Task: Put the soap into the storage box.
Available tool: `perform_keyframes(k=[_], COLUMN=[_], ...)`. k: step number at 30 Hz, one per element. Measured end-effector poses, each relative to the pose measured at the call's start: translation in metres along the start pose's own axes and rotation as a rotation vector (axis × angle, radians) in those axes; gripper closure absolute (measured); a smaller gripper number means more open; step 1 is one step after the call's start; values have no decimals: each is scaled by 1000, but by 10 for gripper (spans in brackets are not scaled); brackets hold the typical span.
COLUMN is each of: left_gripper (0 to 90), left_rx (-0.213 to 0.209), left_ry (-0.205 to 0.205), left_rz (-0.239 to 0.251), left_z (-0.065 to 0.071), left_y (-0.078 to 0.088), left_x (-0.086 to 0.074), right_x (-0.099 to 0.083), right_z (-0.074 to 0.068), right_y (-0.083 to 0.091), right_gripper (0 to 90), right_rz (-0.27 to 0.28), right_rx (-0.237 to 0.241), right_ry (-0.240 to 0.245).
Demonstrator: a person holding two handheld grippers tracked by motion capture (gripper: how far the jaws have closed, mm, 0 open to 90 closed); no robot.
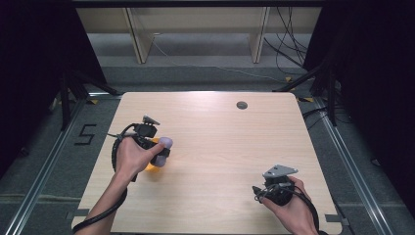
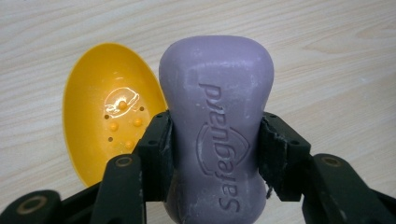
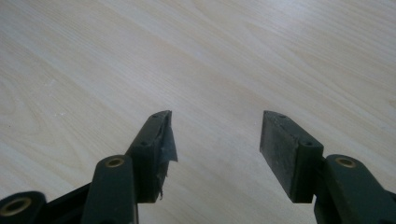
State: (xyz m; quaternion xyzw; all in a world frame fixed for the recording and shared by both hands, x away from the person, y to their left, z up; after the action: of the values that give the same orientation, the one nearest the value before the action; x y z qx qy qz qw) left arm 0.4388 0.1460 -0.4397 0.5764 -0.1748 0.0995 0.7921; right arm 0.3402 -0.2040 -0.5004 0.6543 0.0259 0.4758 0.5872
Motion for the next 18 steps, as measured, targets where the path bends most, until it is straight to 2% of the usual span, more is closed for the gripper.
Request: perform_keyframes(k=[2,3,7,10,18], left_gripper=[493,493,493,494,493], left_rx=[-1,2,5,5,3], left_ry=[2,9,9,8,24], left_rz=[1,3,0,-1,8], left_z=[-1,-2,-4,-6,-11], left_y=[0,-1,-1,-1,2], left_x=[0,0,0,0,1], right_x=[0,0,0,0,0], right_z=[0,1,1,2,2], right_y=[0,-1,0,-1,0], right_gripper=[443,443,443,443,443], right_rz=[0,5,3,8,10], right_rx=[0,-4,0,-5,-7], right_ry=[-2,14,-2,12,10])
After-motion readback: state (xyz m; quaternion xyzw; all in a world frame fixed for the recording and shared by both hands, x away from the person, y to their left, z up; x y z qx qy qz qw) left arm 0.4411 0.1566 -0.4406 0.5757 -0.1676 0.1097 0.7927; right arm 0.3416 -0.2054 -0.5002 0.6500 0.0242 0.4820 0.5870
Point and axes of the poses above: each handheld gripper's, and its own axes: y roughly backward along the jaws, x roughly out of its top, z roughly to its right, the point moved 6 cm from there along -y, roughly forward along the jaws, and after that the axes turned 11 degrees about y, right-handed, at the moved point
